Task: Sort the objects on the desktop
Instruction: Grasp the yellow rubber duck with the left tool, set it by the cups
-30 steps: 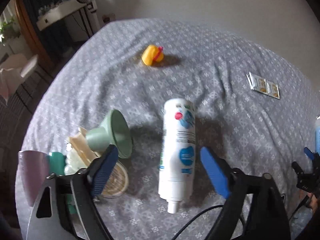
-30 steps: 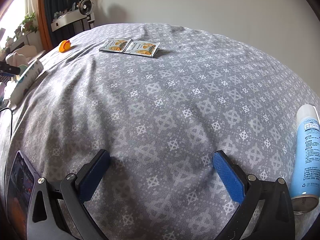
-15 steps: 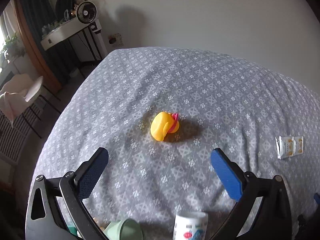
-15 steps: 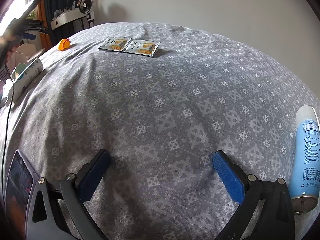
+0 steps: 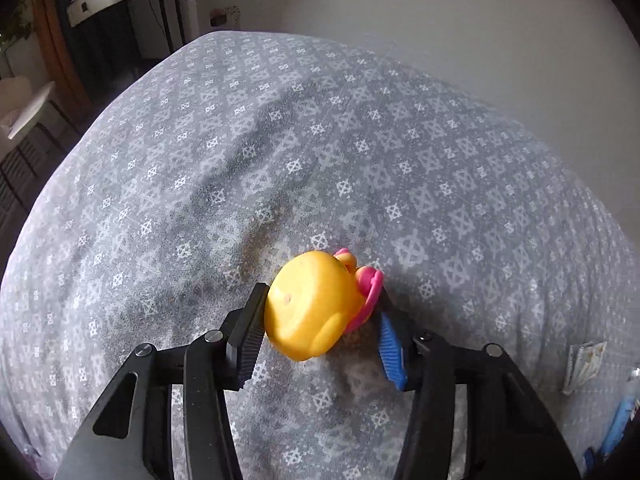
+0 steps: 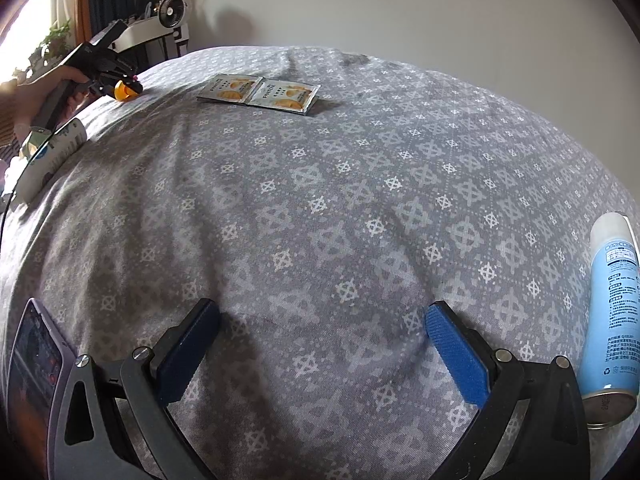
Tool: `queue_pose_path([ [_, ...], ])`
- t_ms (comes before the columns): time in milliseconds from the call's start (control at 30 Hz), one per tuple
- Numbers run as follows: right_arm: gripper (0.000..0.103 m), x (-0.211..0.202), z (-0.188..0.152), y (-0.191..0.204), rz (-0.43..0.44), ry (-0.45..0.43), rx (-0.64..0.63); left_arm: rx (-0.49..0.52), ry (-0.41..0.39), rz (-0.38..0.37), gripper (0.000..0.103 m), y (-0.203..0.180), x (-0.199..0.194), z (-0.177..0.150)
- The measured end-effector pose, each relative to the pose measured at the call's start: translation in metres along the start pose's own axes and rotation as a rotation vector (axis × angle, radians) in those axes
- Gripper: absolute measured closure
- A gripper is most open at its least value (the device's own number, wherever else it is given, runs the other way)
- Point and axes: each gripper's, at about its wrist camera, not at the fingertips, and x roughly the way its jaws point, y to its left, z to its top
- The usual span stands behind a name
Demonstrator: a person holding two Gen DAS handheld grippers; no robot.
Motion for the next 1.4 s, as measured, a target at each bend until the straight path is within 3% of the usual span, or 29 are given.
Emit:
queue_pose_path([
  [267,0.000,0.001,0.002,0.000,0.000,0.000,0.000,0.141,-0.128,-0.049,0.055,0.011,-0.129,-0.039],
  [467,0.000,0.001,0.001,0.000,0.000,0.000,-0.001,0.186,-0.115,-0.019,0.055,0.030,-0.194,-0.092],
  [700,0.000,0.001,0.001,0.000,0.001,0.000,0.000,0.247,-0.035,0.056,0.055,0.031,-0.186,-0.151],
  [967,0.000,0.002,0.002,-0.001,0.004,-0.001,0.001,0.261,0.015,0.121,0.054,0.022,-0.162,-0.159],
  [1033,0.000,0.002,0.001,-0.002,0.005,-0.002,0.002,0.269,0.008,0.194,0.046,0.019,-0.162,-0.157],
  [1100,0.000,0.002,0.001,-0.002,0.006,-0.002,0.002,0.276,-0.055,0.268,0.015,0.014,-0.174,-0.156],
  [1133,0.000,0.001,0.000,-0.001,0.006,-0.003,0.003,0.282,-0.103,0.278,0.014,0.010,-0.184,-0.155],
  [1267,0.000,0.000,-0.001,0.000,0.006,-0.004,0.003,0.329,-0.211,0.212,0.000,-0.019,-0.215,-0.145],
  [1400,0.000,0.000,-0.001,0.000,0.006,-0.004,0.002,0.451,-0.213,0.097,0.000,-0.073,-0.217,-0.137],
])
